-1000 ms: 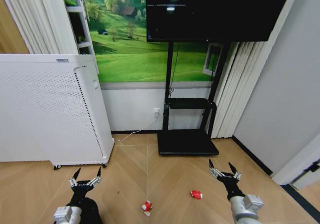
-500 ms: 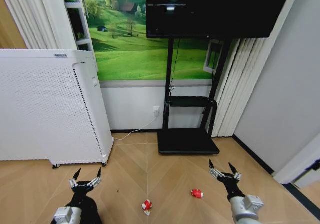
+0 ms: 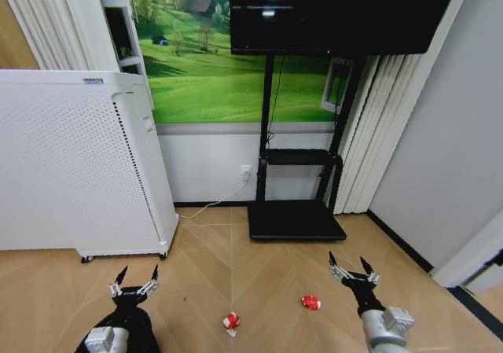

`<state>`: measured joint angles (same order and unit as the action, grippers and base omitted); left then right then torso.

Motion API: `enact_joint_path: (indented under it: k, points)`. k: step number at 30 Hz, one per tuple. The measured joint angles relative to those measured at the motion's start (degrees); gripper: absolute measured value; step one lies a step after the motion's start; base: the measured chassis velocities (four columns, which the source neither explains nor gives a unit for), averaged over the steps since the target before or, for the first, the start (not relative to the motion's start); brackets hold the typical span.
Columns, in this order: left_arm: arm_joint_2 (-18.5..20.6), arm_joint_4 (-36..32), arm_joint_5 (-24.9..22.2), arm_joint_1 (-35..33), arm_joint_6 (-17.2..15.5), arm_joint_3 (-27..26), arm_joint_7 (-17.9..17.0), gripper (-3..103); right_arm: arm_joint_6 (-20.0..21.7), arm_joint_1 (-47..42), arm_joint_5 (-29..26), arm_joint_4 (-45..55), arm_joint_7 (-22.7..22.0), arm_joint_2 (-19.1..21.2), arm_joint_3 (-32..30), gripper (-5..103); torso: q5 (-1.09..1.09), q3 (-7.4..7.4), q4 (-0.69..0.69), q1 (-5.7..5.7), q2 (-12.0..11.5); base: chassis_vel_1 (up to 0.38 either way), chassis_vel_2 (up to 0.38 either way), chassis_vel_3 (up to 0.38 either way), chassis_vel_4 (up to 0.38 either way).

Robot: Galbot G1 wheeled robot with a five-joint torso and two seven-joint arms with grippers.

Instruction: Pick up the trash bin and place the garbage on the floor into it.

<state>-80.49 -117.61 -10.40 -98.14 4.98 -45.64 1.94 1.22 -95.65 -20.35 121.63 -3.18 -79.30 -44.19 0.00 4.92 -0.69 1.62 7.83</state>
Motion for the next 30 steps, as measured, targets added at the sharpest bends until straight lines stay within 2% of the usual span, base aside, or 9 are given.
enact_joint_path:
  k: [10,11,14,18,19,20,22,27,30]
  points:
    - [-0.4,0.0,0.3,-1.0,1.1,-0.3,-0.4,97,-0.7,0.2,-0.1,-0.5,0.0,0.0,0.0,100,0.0,-1.11,-0.01,-0.52,-1.6,0.0,0.0,0.0,0.0]
    - [-1.0,-0.3,0.7,-1.9,0.9,-0.7,-1.2,101,-0.7,0.4,-0.3,-0.7,-0.1,0.0,-0.2,100,0.0,-1.11,0.0,-0.54,-1.6,0.0,0.0,0.0,0.0]
    - [-1.7,-0.9,0.7,-4.3,0.4,-0.7,-3.8,99,-0.7,0.5,-0.8,-0.9,-0.1,0.0,-0.4,100,-0.01,-1.08,0.0,-0.55,-1.6,0.0,0.0,0.0,0.0]
    - [-1.3,-4.0,0.0,-10.7,-3.0,-0.5,-6.2,97,-0.7,1.0,-1.3,-1.3,-0.1,0.4,-0.6,100,0.0,-1.01,0.01,-0.55,-1.6,0.0,0.0,0.0,0.0]
    - [-1.1,-6.0,-0.1,-13.7,-6.2,-1.0,-8.5,97,-0.7,1.5,-1.5,-1.6,-0.1,0.5,-0.9,100,0.01,-0.98,0.02,-0.55,-1.5,0.0,0.0,0.0,0.0]
    - [-1.1,-6.0,-0.1,-13.7,-6.2,-1.0,-8.5,97,-0.7,1.5,-1.5,-1.6,-0.1,0.5,-0.9,100,0.01,-0.98,0.02,-0.55,-1.5,0.0,0.0,0.0,0.0]
    - [-0.2,-8.7,-2.8,-17.0,-9.9,-2.0,-10.5,94,-0.7,1.7,-2.0,-1.7,-0.2,0.5,-1.6,100,0.01,-0.92,0.01,-0.53,-1.4,0.0,0.0,0.0,0.0]
    - [0.1,-10.0,-5.7,-19.9,-7.2,-5.0,-9.3,100,-1.1,2.1,-2.4,-2.4,-0.3,0.6,-2.1,100,0.0,-0.86,-0.01,-0.5,-1.4,0.0,0.0,0.0,0.0]
    - [-1.6,-12.0,-11.3,-23.2,-6.8,-5.7,-9.5,96,-1.3,2.3,-2.7,-3.1,-0.3,0.7,-2.3,100,0.01,-0.8,0.0,-0.47,-1.3,0.0,0.0,0.0,0.0]
